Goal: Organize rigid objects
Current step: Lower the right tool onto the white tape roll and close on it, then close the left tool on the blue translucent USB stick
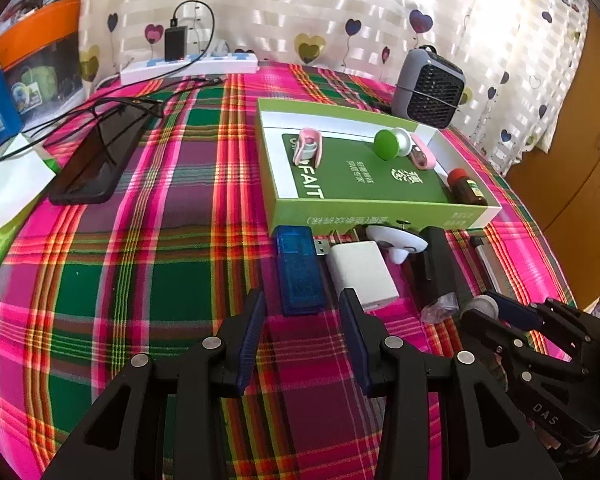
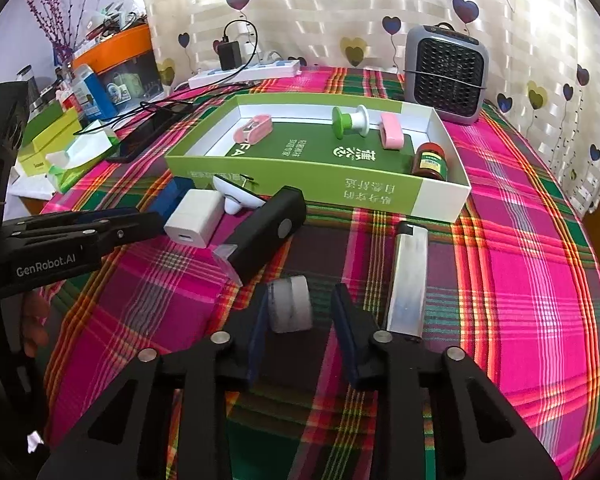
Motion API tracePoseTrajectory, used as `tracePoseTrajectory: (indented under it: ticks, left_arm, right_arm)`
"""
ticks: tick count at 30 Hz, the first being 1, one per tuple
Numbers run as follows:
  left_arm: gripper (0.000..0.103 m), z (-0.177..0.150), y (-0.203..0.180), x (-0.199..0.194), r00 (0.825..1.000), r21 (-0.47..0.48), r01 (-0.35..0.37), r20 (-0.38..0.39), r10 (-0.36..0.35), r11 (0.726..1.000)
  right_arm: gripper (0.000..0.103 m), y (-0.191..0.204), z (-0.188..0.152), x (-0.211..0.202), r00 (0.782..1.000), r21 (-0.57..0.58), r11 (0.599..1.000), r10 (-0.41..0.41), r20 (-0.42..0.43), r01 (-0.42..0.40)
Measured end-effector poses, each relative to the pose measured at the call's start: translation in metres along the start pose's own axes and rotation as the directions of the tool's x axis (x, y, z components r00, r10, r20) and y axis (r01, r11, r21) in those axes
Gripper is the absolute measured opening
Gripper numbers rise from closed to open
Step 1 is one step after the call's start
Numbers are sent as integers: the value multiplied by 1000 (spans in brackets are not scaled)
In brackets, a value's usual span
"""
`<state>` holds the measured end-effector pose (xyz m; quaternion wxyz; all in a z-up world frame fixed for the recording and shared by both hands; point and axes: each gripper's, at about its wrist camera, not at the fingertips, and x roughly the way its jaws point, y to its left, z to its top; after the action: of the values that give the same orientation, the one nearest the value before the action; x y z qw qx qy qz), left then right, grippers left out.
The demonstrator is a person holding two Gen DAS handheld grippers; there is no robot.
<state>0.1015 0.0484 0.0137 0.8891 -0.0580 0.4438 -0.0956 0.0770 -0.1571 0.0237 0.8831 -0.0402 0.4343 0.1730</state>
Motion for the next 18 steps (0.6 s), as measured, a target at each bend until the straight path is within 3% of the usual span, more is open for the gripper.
tracePoseTrajectory:
  ticks: [4, 18]
  left_arm:
    - [38, 4, 0, 3, 1000, 2, -6, -1, 6, 1000]
    - [38, 15, -2, 18, 997, 26, -71, -8, 71, 997]
  right_arm:
    - [19, -1, 1, 0, 1000, -2, 1000, 1, 0, -1]
    - [19, -6, 4, 3, 1000, -6, 1000, 1, -4, -1]
